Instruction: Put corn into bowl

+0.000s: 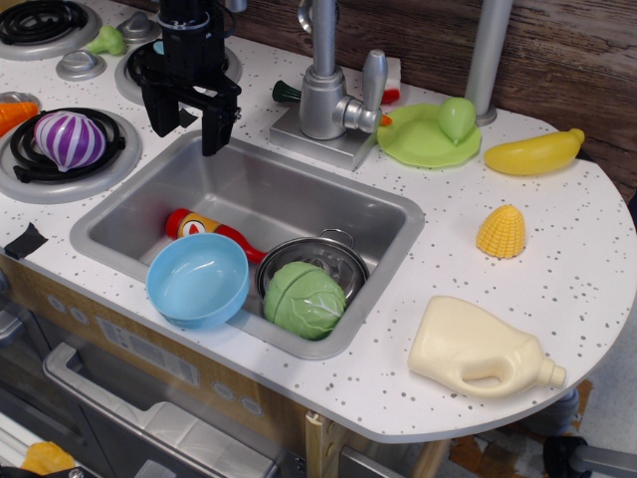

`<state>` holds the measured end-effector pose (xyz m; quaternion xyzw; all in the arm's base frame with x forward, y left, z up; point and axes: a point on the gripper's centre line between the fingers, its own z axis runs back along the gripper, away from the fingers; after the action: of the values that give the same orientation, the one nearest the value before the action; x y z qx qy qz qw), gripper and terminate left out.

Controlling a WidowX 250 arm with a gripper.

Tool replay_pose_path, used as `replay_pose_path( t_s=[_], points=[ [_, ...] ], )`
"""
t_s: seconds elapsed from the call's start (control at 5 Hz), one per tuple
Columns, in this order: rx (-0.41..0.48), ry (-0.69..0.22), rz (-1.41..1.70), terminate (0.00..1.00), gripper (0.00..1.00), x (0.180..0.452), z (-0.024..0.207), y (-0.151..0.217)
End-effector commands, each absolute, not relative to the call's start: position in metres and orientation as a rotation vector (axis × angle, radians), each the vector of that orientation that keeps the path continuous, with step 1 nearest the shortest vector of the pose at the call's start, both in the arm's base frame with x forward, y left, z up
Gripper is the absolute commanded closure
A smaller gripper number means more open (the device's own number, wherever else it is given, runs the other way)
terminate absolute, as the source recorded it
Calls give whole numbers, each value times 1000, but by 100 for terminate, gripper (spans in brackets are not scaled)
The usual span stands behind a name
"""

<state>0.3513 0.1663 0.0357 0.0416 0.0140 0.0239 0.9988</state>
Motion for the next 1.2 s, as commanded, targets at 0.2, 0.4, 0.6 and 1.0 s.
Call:
replay_pose_path(
  t_s=[0.2,0.4,0.6,1.0],
  points=[
    [78,23,70,0,0,351,52,124],
    [79,31,125,0,0,342,73,74],
    [109,-2,149,0,0,335,91,23],
    [21,-61,156,0,0,348,94,-70]
  ],
)
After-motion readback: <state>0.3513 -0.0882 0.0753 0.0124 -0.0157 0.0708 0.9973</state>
